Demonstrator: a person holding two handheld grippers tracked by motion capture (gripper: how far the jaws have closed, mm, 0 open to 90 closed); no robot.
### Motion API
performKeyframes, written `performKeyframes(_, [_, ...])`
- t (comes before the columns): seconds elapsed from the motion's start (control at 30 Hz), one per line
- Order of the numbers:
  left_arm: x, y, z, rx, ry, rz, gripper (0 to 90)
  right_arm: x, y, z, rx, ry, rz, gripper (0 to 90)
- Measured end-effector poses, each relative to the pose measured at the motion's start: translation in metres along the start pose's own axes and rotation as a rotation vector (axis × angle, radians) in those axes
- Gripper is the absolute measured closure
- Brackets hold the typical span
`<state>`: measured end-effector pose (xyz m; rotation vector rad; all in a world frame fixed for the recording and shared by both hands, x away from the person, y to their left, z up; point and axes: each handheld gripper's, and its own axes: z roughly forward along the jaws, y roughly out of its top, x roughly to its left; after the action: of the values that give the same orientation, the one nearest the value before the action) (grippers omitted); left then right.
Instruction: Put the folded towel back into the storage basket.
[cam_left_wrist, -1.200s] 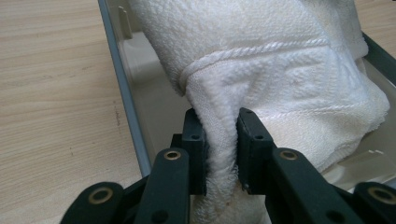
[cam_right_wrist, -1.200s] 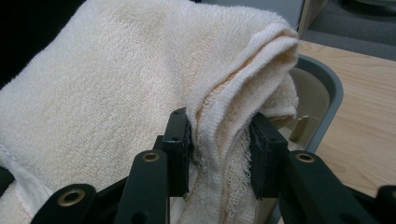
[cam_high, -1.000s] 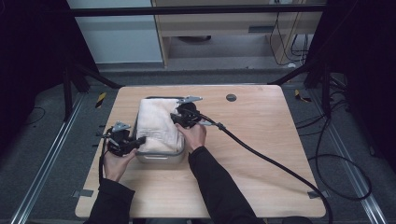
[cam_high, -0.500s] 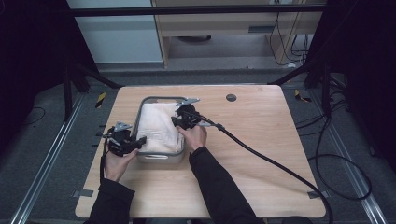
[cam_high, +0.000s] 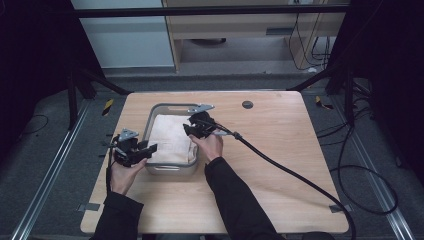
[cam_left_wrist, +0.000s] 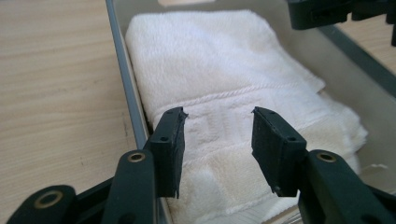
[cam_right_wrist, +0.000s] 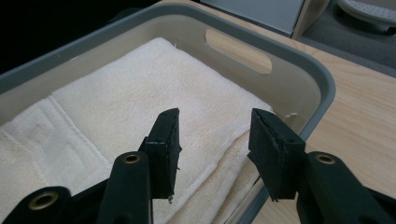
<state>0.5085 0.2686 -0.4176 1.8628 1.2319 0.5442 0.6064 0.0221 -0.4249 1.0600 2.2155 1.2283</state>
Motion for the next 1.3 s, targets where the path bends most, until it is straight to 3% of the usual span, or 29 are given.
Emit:
performKeyframes(0.3, [-0.015,0.006,-0.01,-0.063,0.001,0.058,45.5,-0.008,0.0,-0.022,-0.04,0.009,0.016,44.7])
performKeyframes(0.5, [-0.027,0.006,-0.02,-0.105,0.0,0.103,39.0,-0.024,-0.008,-0.054,-0.084,0.005,0.034,34.0])
performKeyframes(0.67, [-0.03,0.002,-0.027,-0.124,-0.011,0.108,36.1,-0.034,-0.014,-0.076,-0.099,0.005,0.048,29.3])
performKeyframes(0.87, [-0.033,-0.005,-0.034,-0.148,-0.012,0.111,33.0,-0.051,-0.029,-0.111,-0.119,0.012,0.061,24.8])
performKeyframes(1.0, [-0.034,-0.009,-0.036,-0.156,-0.016,0.084,31.5,-0.061,-0.042,-0.132,-0.131,0.004,0.077,22.0])
performKeyframes(1.3, [-0.044,-0.02,-0.041,-0.185,-0.015,0.128,28.6,-0.083,-0.087,-0.172,-0.13,-0.013,0.074,15.5])
